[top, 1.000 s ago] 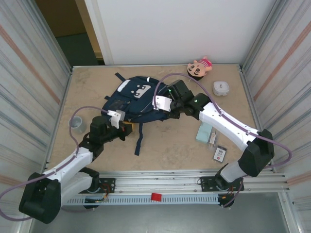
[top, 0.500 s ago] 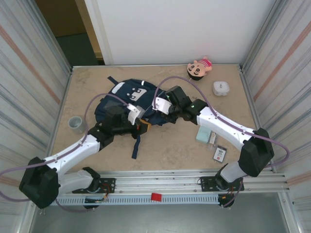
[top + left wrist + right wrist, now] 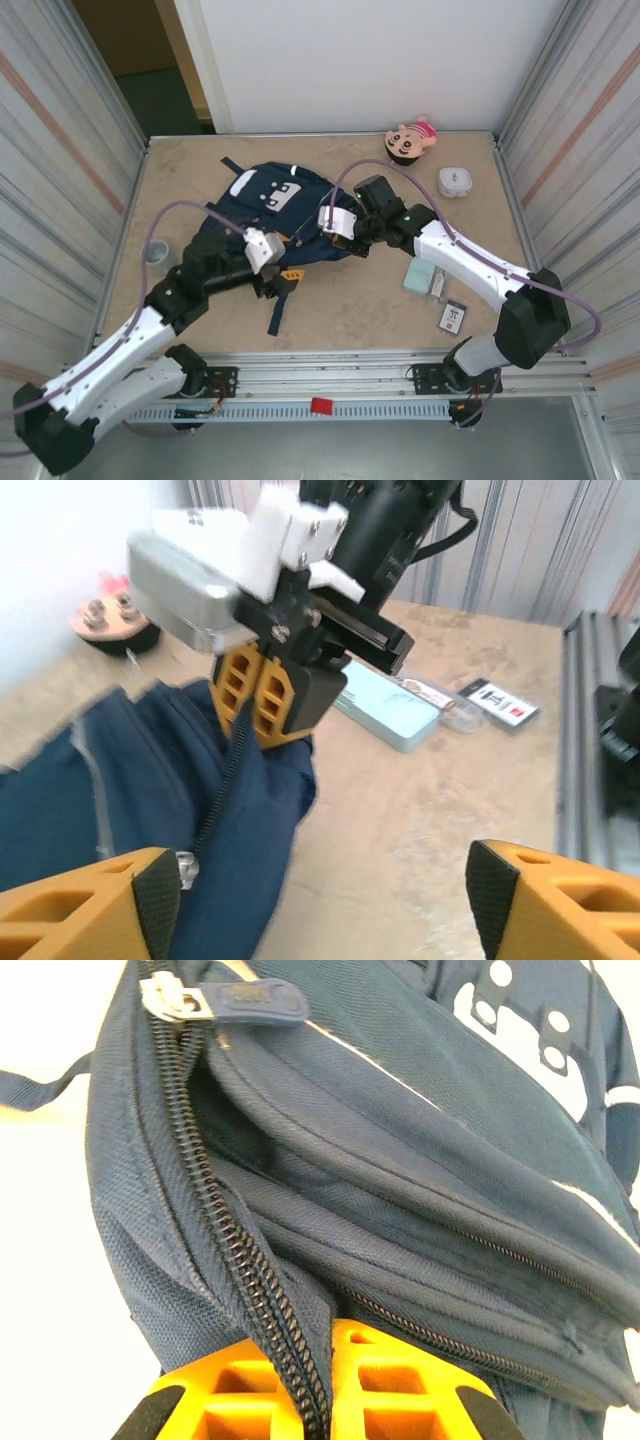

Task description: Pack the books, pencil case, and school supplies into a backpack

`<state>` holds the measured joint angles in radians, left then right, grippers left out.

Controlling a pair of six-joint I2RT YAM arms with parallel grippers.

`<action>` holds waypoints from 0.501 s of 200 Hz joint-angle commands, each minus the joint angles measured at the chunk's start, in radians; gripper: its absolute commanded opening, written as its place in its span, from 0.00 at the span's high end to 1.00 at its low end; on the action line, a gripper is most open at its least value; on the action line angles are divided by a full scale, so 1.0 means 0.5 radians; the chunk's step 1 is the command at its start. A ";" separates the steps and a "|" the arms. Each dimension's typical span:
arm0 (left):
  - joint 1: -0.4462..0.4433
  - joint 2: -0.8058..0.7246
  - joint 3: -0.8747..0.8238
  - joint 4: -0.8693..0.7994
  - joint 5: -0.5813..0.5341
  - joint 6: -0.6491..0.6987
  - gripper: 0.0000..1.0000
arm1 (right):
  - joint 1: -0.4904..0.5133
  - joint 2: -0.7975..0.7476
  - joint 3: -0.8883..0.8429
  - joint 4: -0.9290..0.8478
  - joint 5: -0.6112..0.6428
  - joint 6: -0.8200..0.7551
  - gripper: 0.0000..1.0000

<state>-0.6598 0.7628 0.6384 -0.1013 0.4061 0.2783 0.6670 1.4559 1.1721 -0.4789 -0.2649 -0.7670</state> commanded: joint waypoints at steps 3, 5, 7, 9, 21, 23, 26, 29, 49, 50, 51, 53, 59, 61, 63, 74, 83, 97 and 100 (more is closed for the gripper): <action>-0.006 -0.070 -0.093 -0.254 -0.271 0.626 0.18 | -0.014 -0.117 0.038 0.001 -0.239 -0.215 1.00; -0.006 -0.068 -0.095 -0.259 -0.288 0.650 0.17 | -0.014 -0.118 0.042 -0.001 -0.248 -0.215 1.00; -0.006 -0.064 -0.099 -0.259 -0.302 0.672 0.17 | -0.015 -0.120 0.044 -0.002 -0.253 -0.213 1.00; -0.006 -0.061 -0.103 -0.260 -0.317 0.692 0.17 | -0.015 -0.121 0.045 -0.002 -0.259 -0.214 1.00; -0.003 -0.015 -0.130 -0.229 -0.385 0.800 0.15 | -0.015 -0.129 0.052 -0.011 -0.295 -0.218 1.00; -0.001 -0.006 -0.132 -0.219 -0.396 0.814 0.14 | -0.018 -0.131 0.054 -0.013 -0.300 -0.218 1.00; 0.002 0.009 -0.141 -0.206 -0.409 0.837 0.14 | -0.019 -0.132 0.055 -0.014 -0.308 -0.217 1.00; 0.007 0.027 -0.148 -0.193 -0.420 0.858 0.13 | -0.020 -0.136 0.055 -0.020 -0.313 -0.218 1.00; 0.138 0.128 -0.214 -0.026 -0.390 0.893 0.11 | -0.027 -0.146 0.049 -0.042 -0.346 -0.234 1.00; 0.143 0.129 -0.216 -0.022 -0.380 0.892 0.11 | -0.029 -0.145 0.047 -0.045 -0.347 -0.235 1.00; 0.153 0.135 -0.216 -0.016 -0.366 0.894 0.11 | -0.028 -0.145 0.048 -0.045 -0.347 -0.236 1.00; 0.167 0.141 -0.220 -0.006 -0.340 0.892 0.11 | -0.027 -0.148 0.050 -0.051 -0.350 -0.238 1.00; 0.226 0.159 -0.229 0.029 -0.273 0.872 0.12 | -0.029 -0.151 0.049 -0.065 -0.350 -0.244 1.00; 0.239 0.163 -0.234 0.038 -0.252 0.864 0.12 | -0.031 -0.154 0.049 -0.070 -0.349 -0.245 1.00; 0.255 0.168 -0.240 0.059 -0.234 0.856 0.12 | -0.030 -0.155 0.047 -0.075 -0.350 -0.245 1.00; 0.327 0.188 -0.279 0.144 -0.134 0.830 0.16 | -0.039 -0.168 0.038 -0.094 -0.361 -0.252 1.00; 0.365 0.212 -0.307 0.198 -0.087 0.829 0.20 | -0.050 -0.183 0.027 -0.094 -0.377 -0.252 1.00; 0.381 0.271 -0.331 0.257 -0.085 0.821 0.24 | -0.067 -0.206 0.010 -0.097 -0.407 -0.252 1.00; 0.381 0.287 -0.334 0.269 -0.085 0.824 0.24 | -0.071 -0.209 0.006 -0.097 -0.413 -0.252 1.00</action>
<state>-0.4839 0.8742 0.4927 -0.0792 0.2993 0.6674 0.6468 1.4265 1.1721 -0.5476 -0.3717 -0.8764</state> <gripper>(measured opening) 0.774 0.072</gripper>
